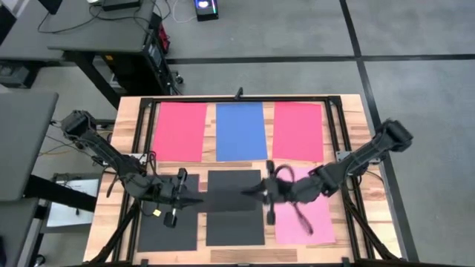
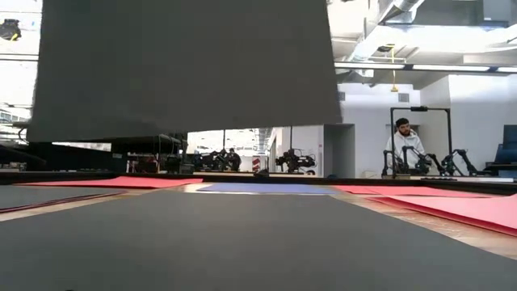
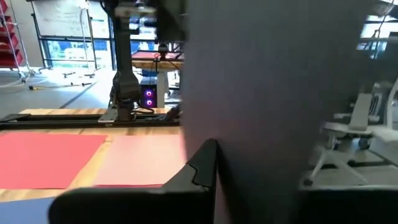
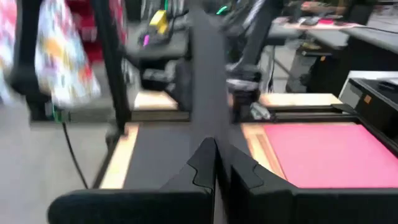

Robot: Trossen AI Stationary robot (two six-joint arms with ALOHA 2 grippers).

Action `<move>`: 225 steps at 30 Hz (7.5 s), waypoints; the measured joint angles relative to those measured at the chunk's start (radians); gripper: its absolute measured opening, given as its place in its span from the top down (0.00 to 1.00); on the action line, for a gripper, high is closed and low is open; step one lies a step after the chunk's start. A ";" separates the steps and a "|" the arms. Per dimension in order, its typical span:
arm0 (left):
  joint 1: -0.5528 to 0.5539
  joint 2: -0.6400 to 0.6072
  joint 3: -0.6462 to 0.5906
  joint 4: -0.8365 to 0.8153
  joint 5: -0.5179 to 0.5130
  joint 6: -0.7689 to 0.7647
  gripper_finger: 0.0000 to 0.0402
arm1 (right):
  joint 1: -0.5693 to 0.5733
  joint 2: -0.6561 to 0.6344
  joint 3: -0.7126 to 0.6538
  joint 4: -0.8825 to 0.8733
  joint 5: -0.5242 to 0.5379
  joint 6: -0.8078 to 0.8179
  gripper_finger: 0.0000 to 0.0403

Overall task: Organize paper
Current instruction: Stack the black paper on top of the black paper

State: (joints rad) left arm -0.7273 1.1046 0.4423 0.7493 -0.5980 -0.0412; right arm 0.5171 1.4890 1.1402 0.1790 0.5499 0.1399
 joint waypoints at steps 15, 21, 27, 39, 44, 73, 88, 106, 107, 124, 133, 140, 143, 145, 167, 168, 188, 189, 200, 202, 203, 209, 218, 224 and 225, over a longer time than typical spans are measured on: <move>0.027 0.063 0.086 -0.087 0.026 -0.319 1.00 | 0.042 -0.015 -0.126 0.284 0.000 0.152 1.00; -0.010 0.121 0.114 -0.086 0.063 -0.395 1.00 | 0.097 0.002 -0.120 0.259 0.026 0.215 1.00; -0.025 0.192 0.114 -0.086 0.071 -0.522 1.00 | 0.101 0.049 -0.155 0.230 0.054 0.368 1.00; 0.005 0.196 0.114 -0.106 0.174 -0.587 1.00 | 0.098 0.102 -0.157 0.183 0.058 0.516 1.00; 0.029 0.197 0.114 -0.193 0.174 -0.621 1.00 | 0.122 0.102 -0.158 0.055 0.127 0.597 1.00; 0.184 0.206 0.109 -0.548 0.173 -0.671 1.00 | 0.069 0.156 -0.157 -0.265 0.166 0.779 1.00; 0.184 0.206 0.108 -0.577 0.169 -0.681 1.00 | 0.023 0.228 -0.152 -0.230 0.130 0.746 1.00; 0.157 0.207 0.108 -0.579 0.134 -0.688 1.00 | -0.005 0.184 -0.141 -0.294 0.099 0.713 1.00; 0.152 0.214 0.108 -0.576 0.123 -0.689 1.00 | -0.008 0.184 -0.141 -0.295 0.099 0.713 1.00; 0.161 0.385 0.108 -0.503 0.118 -0.723 1.00 | 0.008 0.184 -0.141 -0.309 0.070 0.743 1.00; 0.179 0.314 0.109 -0.503 0.114 -0.671 1.00 | 0.004 0.184 -0.141 -0.330 0.072 0.745 1.00; 0.179 0.321 0.109 -0.536 0.115 -0.692 1.00 | -0.003 0.184 -0.141 -0.353 0.073 0.744 1.00; 0.179 0.321 0.109 -0.537 0.115 -0.694 1.00 | -0.003 0.184 -0.141 -0.353 0.074 0.744 1.00; 0.179 0.321 0.109 -0.537 0.115 -0.694 1.00 | -0.003 0.184 -0.141 -0.353 0.074 0.743 1.00; 0.177 0.321 0.109 -0.559 0.117 -0.704 1.00 | -0.016 0.184 -0.141 -0.350 0.077 0.724 1.00; 0.177 0.321 0.109 -0.559 0.117 -0.704 1.00 | -0.016 0.184 -0.141 -0.350 0.077 0.724 1.00; 0.177 0.320 0.109 -0.582 0.150 -0.654 0.75 | -0.016 0.184 -0.142 -0.350 0.076 0.725 1.00; 0.177 0.319 0.109 -0.588 0.150 -0.657 0.73 | -0.016 0.184 -0.142 -0.350 0.077 0.725 1.00; 0.177 0.133 0.109 -0.827 0.137 -0.723 0.63 | -0.016 0.185 -0.155 -0.352 0.076 0.766 1.00; 0.176 0.103 0.110 -0.834 0.133 -0.730 0.63 | -0.016 0.185 -0.156 -0.351 0.076 0.769 1.00; 0.172 0.095 0.110 -0.833 0.132 -0.730 0.63 | -0.016 0.185 -0.156 -0.351 0.076 0.769 1.00; 0.121 0.145 0.110 -0.832 0.134 -0.747 0.63 | -0.016 0.185 -0.156 -0.340 0.077 0.754 1.00; 0.078 0.309 0.110 -0.805 0.136 -0.805 0.63 | -0.036 0.248 -0.160 -0.276 0.043 0.734 1.00; 0.079 0.400 0.119 -0.791 0.136 -0.796 0.63 | -0.062 0.302 -0.155 -0.244 0.001 0.741 1.00; 0.079 0.411 0.119 -0.791 0.136 -0.798 0.63 | -0.063 0.303 -0.156 -0.256 0.000 0.746 1.00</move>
State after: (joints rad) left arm -0.6479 1.5151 0.5610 -0.0422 -0.4622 -0.8396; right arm 0.4545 1.7917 0.9846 -0.0770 0.5503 0.8862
